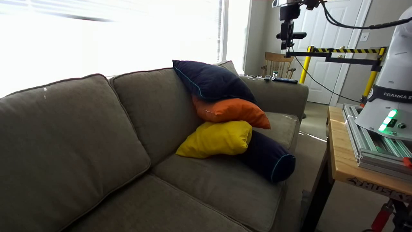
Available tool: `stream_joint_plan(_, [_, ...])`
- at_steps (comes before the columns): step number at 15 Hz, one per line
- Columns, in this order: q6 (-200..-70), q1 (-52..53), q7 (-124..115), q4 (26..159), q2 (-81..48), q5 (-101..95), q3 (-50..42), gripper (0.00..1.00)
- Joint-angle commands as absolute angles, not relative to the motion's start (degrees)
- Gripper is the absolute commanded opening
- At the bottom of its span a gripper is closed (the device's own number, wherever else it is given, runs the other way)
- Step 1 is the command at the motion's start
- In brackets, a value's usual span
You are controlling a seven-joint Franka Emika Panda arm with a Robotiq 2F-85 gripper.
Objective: Move the blue cylindrical pillow to the left.
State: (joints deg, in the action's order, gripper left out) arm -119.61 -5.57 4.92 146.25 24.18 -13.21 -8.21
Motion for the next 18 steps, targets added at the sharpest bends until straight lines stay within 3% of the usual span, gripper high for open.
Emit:
stream_joint_plan(1, [-120.39, -4.26, 5.96, 146.80, 20.17, -12.11, -6.29, 1.00])
stream_joint_plan(11, [-119.57, -4.12, 5.07, 146.84, 19.41, -12.89, -4.97, 1.00])
stream_joint_plan(18, [-123.65, 1.88, 14.27, 143.80, 3.36, -11.59, -1.42, 1.00])
